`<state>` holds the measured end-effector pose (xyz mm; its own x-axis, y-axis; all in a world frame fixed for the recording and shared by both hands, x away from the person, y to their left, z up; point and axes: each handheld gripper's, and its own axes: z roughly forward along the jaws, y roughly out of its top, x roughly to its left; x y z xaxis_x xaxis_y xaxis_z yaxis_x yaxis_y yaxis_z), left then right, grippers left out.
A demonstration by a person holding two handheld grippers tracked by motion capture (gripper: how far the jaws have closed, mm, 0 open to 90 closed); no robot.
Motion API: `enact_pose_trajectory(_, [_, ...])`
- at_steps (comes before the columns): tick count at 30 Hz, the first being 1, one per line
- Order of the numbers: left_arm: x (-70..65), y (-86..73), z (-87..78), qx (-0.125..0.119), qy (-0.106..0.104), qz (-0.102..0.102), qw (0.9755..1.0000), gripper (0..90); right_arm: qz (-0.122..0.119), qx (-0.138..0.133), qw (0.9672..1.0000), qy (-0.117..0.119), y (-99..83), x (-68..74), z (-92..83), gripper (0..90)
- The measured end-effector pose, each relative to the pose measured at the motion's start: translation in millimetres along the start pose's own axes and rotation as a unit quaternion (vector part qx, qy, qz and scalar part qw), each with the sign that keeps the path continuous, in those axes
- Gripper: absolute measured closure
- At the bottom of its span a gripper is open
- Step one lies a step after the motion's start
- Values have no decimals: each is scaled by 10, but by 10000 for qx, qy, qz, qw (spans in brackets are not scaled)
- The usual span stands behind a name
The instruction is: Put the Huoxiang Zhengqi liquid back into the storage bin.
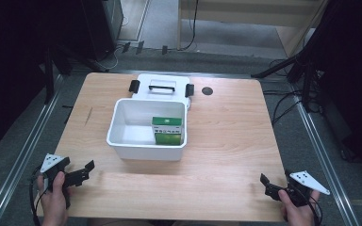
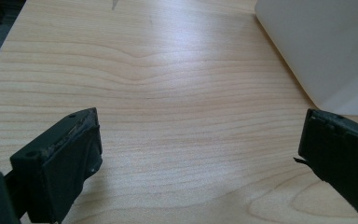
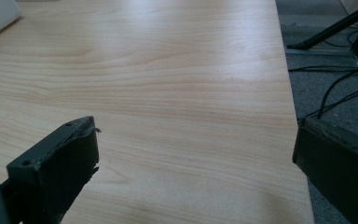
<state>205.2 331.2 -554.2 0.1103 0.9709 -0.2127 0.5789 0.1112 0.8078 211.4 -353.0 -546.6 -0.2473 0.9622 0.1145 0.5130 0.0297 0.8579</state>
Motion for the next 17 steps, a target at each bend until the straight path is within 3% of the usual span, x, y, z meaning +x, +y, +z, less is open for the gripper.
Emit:
enact_pose_trajectory(5, [4, 1, 0, 12, -4, -10, 10000, 3, 104, 97, 9999, 47, 13, -6, 35, 5])
enact_pose_trajectory(17, [1, 3, 5, 31, 1, 1, 10000, 3, 21, 383, 9992, 63, 25, 56, 91, 7])
